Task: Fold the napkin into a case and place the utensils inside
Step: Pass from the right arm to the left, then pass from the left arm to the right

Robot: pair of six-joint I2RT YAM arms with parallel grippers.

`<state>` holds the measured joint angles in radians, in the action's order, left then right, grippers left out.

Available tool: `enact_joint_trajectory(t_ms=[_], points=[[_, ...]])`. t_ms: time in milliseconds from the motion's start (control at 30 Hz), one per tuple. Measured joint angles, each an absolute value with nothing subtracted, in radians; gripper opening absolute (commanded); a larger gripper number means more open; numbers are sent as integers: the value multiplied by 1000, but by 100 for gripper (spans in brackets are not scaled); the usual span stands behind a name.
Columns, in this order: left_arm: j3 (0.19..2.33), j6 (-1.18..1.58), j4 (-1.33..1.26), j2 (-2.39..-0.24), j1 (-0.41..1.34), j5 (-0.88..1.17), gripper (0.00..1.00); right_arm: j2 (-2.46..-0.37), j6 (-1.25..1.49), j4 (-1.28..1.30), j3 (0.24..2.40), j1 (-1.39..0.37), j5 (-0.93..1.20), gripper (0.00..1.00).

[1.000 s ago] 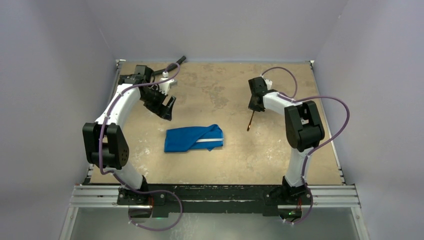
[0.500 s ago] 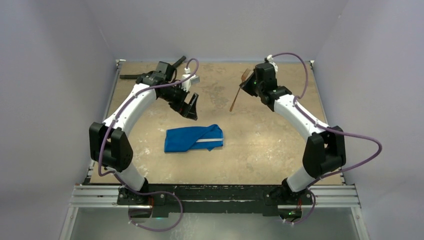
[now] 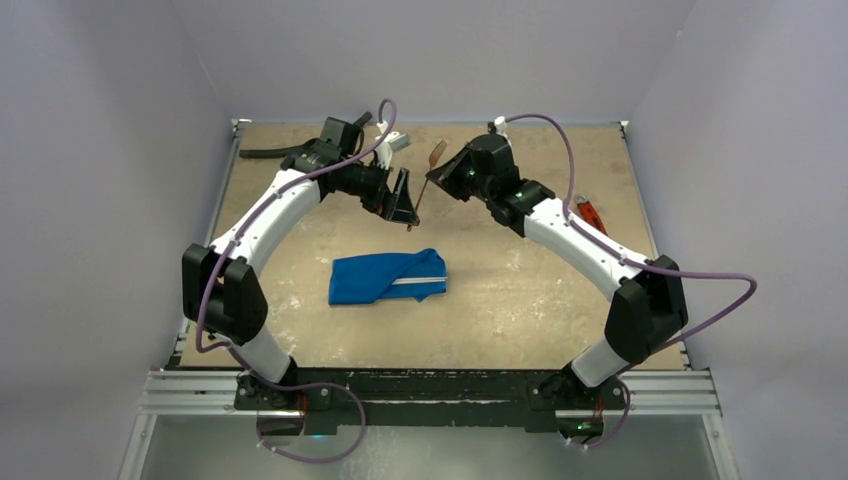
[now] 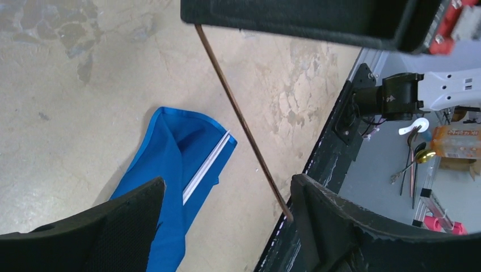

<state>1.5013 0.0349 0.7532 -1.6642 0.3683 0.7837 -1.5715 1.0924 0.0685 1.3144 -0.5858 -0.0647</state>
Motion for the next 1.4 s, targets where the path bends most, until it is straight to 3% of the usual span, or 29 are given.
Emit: enact_joint_trajectory(t_ms=[200,300,333,433,467,567,667,733,967,1400], points=[[1498,70,714,-1671,370,837,34,-1571,1133,47,1335,-631,-99,0],[1497,68,719,-1683,370,865,3,-1571,1146,46,1335,-648,-116,0],[1497,65,723,-1688,370,873,0,-1572,1150,46,1335,-653,-118,0],[1500,52,754,-1711,362,869,0,-1573,1150,41,1335,-663,-120,0],[1504,36,765,-1722,357,875,0,-1573,1148,35,1333,-666,-114,5],[1513,-9,822,-1731,356,878,0,-1574,1113,-4,1304,-659,-60,40],[1527,-71,878,-1731,358,885,0,-1569,1005,-40,1282,-622,55,69],[1544,-117,919,-1731,364,891,0,-1550,898,-43,1274,-575,161,76],[1564,-274,1058,-1730,368,908,0,-1410,501,75,1301,-322,538,81],[1575,-511,1308,-1730,368,939,0,-1486,210,185,1367,-321,838,72]])
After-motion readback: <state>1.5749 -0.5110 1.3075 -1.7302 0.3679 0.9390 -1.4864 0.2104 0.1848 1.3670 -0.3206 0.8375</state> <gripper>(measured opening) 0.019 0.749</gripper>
